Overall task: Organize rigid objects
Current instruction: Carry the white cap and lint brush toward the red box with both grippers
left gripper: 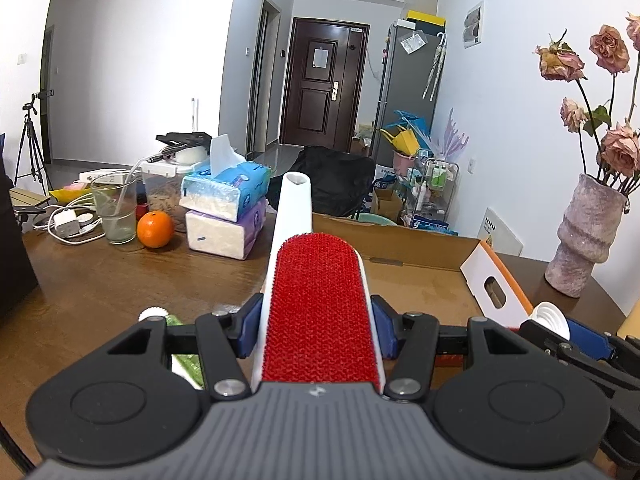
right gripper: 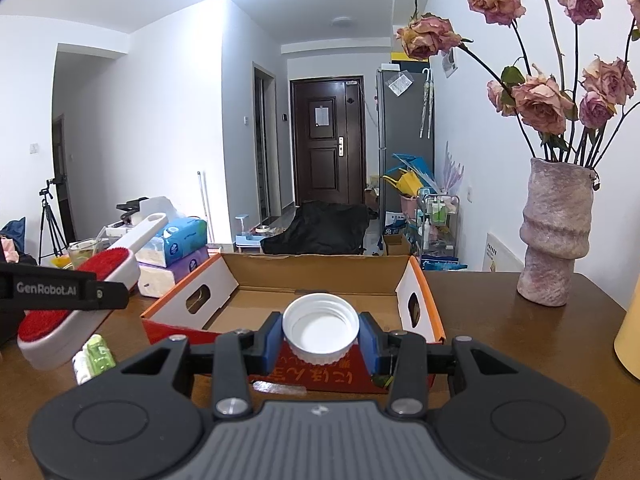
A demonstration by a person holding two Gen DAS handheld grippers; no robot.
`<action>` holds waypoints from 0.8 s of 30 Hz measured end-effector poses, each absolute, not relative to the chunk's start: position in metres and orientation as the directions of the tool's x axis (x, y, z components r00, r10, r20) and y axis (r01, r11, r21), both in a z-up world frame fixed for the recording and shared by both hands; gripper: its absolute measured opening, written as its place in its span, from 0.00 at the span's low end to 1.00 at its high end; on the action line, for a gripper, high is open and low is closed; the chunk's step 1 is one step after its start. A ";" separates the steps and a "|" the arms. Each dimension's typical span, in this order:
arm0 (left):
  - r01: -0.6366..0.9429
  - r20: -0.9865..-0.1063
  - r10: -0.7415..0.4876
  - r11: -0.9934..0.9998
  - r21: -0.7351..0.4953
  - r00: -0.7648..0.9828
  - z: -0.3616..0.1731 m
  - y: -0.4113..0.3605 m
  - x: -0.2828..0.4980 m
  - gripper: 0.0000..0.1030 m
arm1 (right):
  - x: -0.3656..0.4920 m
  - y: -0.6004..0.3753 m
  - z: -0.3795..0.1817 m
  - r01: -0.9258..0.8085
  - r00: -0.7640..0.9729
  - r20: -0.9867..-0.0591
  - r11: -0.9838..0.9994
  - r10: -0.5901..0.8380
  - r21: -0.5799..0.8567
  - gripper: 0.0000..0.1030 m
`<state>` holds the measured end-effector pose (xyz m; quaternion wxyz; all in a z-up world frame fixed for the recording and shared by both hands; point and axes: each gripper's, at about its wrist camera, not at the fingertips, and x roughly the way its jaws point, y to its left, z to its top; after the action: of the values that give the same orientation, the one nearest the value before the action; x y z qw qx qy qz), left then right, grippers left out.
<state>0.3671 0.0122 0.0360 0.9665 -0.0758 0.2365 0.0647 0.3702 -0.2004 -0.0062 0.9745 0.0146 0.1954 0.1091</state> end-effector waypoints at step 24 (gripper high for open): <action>-0.163 -0.475 0.088 0.980 -0.118 0.876 0.030 0.007 0.432 0.55 | 0.425 -0.197 -0.006 -0.226 0.889 -0.393 0.972 0.234 0.068 0.38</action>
<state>0.4317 0.0073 0.0300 0.9653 -0.0775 0.2408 0.0649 0.4249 -0.1967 -0.0060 0.9719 0.0101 0.2032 0.1183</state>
